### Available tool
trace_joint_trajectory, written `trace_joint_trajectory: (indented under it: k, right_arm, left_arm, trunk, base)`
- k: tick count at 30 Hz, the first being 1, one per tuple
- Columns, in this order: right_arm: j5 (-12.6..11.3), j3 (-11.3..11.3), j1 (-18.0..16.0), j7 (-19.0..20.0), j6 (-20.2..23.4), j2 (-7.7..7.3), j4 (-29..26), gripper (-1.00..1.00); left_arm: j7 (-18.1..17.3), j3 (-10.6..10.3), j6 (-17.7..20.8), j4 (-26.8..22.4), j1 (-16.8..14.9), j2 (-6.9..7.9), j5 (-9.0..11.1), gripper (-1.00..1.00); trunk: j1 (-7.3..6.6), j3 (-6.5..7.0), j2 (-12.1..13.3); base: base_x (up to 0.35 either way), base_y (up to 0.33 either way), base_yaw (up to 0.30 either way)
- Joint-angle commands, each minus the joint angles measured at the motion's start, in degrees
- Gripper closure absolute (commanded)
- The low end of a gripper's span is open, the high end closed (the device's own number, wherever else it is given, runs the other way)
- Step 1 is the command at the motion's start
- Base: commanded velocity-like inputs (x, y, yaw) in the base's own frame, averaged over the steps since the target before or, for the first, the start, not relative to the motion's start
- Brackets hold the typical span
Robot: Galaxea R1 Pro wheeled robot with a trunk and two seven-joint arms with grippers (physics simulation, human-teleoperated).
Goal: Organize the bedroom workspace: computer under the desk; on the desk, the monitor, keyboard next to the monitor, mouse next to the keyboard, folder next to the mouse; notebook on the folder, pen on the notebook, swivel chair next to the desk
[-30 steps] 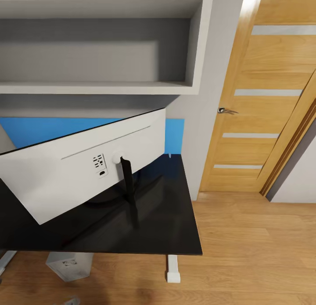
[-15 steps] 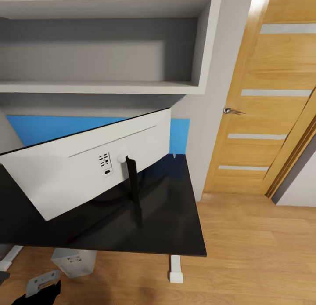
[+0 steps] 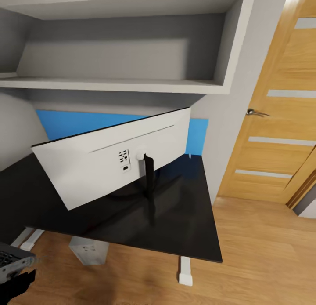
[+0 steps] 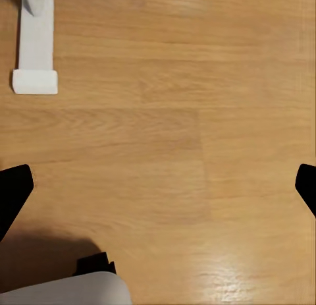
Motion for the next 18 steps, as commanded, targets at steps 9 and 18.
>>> trace_joint_trajectory:
  k: [9,18]
  right_arm:
    - [-0.11,-0.14,-0.06,0.21,-0.28,0.00,0.11,-1.00]
    - [-0.10,-0.13,-0.04,0.21,-0.28,0.00,0.11,-1.00]
  left_arm:
    - [0.45,0.94,6.60,-4.46,0.02,5.52,9.16,-1.00]
    - [0.44,-0.79,7.93,-5.96,0.02,5.82,10.46,-1.00]
  trunk:
    - [0.01,-0.35,-0.04]
    - [0.01,-0.58,-0.04]
  base:
    - [0.000,0.000,0.225]
    - [0.000,0.000,0.108]
